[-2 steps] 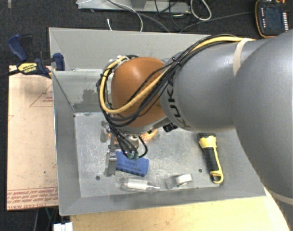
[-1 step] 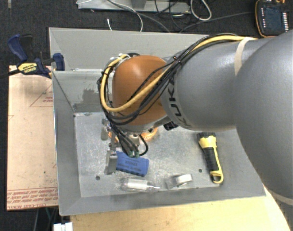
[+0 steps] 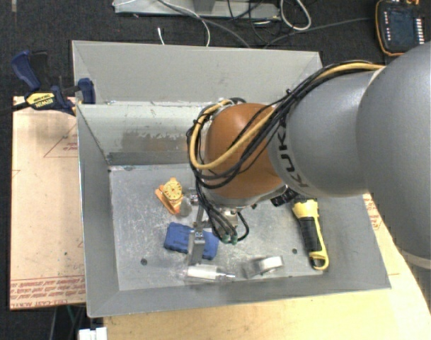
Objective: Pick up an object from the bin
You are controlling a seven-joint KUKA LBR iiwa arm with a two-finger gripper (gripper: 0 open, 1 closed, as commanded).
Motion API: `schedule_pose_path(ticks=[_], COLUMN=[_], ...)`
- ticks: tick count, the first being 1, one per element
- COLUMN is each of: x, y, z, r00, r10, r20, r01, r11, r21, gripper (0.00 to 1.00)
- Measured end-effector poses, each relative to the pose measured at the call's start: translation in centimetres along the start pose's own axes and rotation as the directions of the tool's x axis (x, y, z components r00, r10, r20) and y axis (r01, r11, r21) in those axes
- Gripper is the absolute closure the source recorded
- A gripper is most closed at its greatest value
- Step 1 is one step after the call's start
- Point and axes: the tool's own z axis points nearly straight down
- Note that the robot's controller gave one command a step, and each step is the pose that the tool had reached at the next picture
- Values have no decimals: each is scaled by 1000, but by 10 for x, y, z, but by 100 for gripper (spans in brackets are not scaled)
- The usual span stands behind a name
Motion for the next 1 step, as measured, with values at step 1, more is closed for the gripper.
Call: schedule_pose_path(ticks=[1], x=[15], y=[-18], z=[-2], r00=[999], r10=[52], r20=[7], r01=[-52], r11=[999], r21=[-7], gripper=[0])
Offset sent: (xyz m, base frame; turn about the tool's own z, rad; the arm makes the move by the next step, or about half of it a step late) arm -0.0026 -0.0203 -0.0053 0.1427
